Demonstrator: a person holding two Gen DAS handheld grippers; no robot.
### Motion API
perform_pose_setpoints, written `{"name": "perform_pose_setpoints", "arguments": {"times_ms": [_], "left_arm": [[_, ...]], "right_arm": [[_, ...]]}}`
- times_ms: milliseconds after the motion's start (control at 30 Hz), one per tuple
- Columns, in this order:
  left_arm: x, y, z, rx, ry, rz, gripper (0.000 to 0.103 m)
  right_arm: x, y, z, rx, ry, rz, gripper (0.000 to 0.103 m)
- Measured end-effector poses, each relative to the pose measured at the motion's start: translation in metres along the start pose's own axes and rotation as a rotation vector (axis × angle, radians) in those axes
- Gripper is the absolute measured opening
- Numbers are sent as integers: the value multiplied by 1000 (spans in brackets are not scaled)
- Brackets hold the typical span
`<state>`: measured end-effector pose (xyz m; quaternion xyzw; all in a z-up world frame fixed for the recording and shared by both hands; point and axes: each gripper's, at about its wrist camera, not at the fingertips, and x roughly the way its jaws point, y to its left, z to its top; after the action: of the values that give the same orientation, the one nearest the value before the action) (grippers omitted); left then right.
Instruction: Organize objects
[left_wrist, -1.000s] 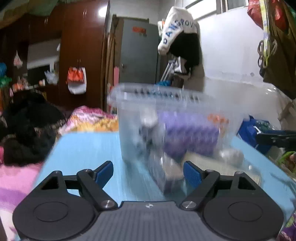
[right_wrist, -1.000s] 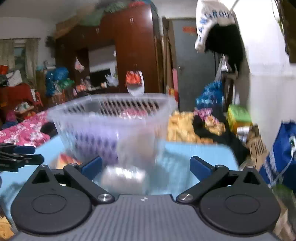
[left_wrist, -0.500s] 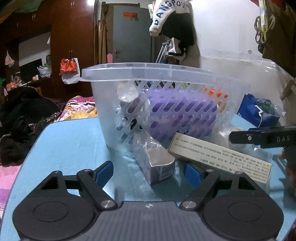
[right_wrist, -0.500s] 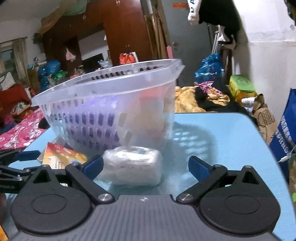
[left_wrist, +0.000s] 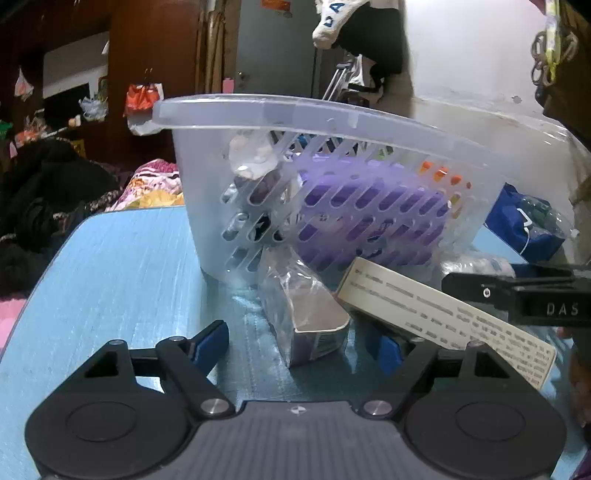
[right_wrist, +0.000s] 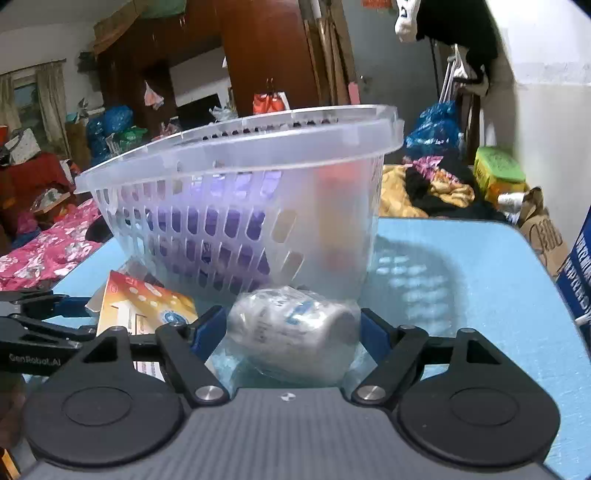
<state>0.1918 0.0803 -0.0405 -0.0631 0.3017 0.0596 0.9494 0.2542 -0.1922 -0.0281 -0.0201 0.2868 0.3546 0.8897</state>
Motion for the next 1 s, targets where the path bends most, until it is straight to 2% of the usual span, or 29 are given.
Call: {"name": "perform_pose_setpoints", "arguments": {"times_ms": [33,100,167,233,433,667,833,1000], "left_arm": [[0,0,0,-3,1,0,84],[0,0,0,-1,2,4,82],[-1,0,0,1,-4,6,70],[-2,-1,-1,-6,-16,12,43],[-10,8,-5,-57,-57,-12,42],[-42,10,-16,-50,-224,44,42],[-67,12,-23,-32,-300,24,42],[-83,5,-25,-4,-379,-36,42]], "right_arm": [[0,-1,0,3,-1,4,75],[-2,-2,-1,11,-8,-4,75],[-5,-4,-1,20,-21,2,74],[-8,-6,-2,30,-43,1,74],[-17,-12,-3,55,-82,11,74],[-42,-18,-10,56,-171,-9,74],[-70,-24,-14,59,-232,-12,74],[-91,-22,-9,49,-288,-9,74]]}}
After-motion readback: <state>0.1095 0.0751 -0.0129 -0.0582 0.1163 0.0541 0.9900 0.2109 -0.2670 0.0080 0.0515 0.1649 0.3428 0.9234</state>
